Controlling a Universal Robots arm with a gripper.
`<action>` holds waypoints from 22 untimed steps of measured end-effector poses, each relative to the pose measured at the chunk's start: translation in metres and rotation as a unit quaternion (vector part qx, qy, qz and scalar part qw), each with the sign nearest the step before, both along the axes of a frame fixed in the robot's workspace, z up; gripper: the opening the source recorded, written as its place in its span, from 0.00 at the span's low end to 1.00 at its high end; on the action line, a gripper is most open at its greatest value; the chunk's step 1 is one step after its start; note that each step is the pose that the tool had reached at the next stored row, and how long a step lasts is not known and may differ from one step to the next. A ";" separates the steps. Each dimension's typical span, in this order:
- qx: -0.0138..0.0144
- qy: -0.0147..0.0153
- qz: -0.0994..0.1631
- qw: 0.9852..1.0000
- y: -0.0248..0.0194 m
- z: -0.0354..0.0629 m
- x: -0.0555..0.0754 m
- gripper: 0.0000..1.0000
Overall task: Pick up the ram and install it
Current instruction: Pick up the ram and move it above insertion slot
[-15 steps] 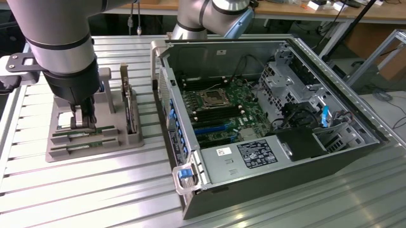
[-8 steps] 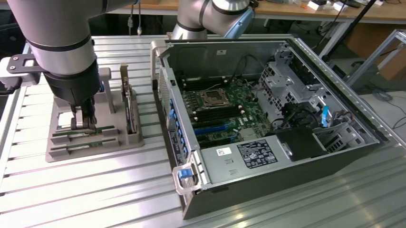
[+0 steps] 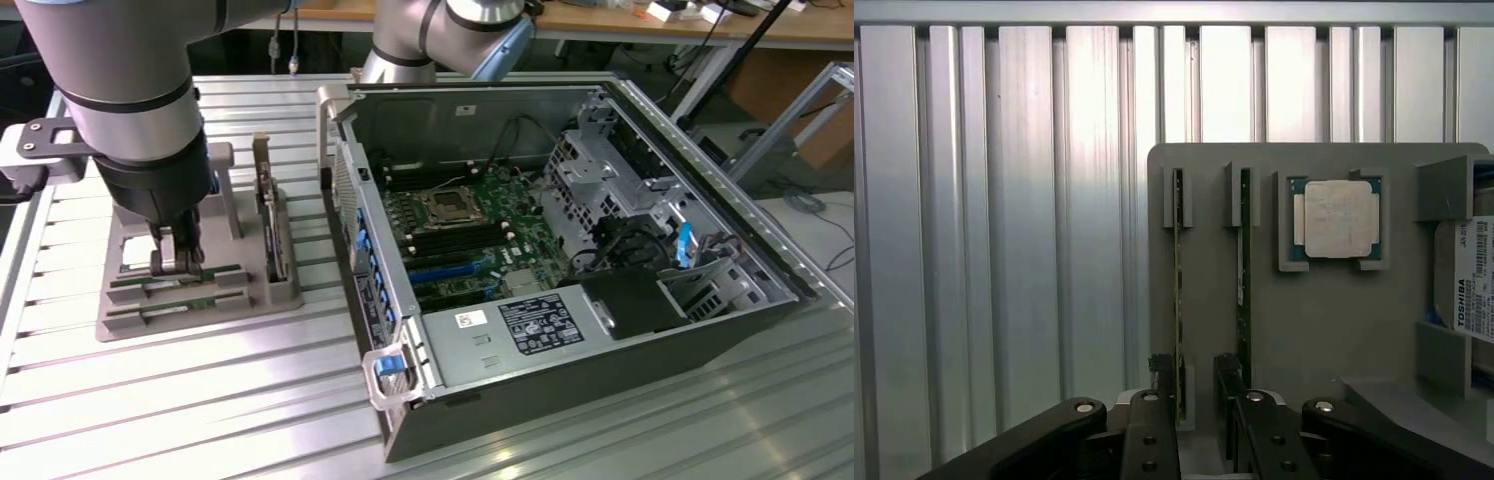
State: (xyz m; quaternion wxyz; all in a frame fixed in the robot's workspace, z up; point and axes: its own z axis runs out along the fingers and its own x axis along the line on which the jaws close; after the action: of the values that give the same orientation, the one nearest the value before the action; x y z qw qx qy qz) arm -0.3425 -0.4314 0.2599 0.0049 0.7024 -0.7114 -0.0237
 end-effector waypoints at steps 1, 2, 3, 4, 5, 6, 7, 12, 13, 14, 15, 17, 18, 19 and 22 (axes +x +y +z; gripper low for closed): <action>0.000 0.000 0.000 1.000 0.0000 -0.0004 0.000 0.30; 0.000 0.000 0.000 1.000 0.0000 -0.0012 0.000 0.30; 0.000 0.000 0.000 1.000 0.0000 -0.0016 0.000 0.30; 0.000 0.000 0.000 1.000 0.0000 -0.0024 0.000 0.30; 0.000 0.000 0.000 1.000 0.0000 -0.0031 0.000 0.30; 0.000 0.000 0.000 1.000 0.0000 -0.0036 0.000 0.30; 0.000 0.000 0.000 1.000 0.0000 -0.0041 0.000 0.30; 0.000 0.000 0.000 1.000 0.0000 -0.0065 0.000 0.30; 0.000 0.000 0.000 1.000 0.0000 -0.0071 0.000 0.30; 0.000 0.000 0.000 1.000 0.0000 -0.0076 0.000 0.30; 0.000 0.000 0.000 1.000 0.0000 -0.0080 0.000 0.30; 0.000 0.000 0.000 1.000 0.0000 -0.0089 0.000 0.30; 0.000 0.000 0.000 1.000 0.0000 -0.0091 0.000 0.30; 0.000 0.000 0.000 1.000 0.0000 -0.0096 0.000 0.30; 0.000 0.000 0.000 1.000 -0.0005 -0.0115 -0.002 0.30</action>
State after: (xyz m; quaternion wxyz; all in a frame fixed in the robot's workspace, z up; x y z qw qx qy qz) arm -0.3443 -0.4319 0.2484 0.0050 0.7027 -0.7111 -0.0237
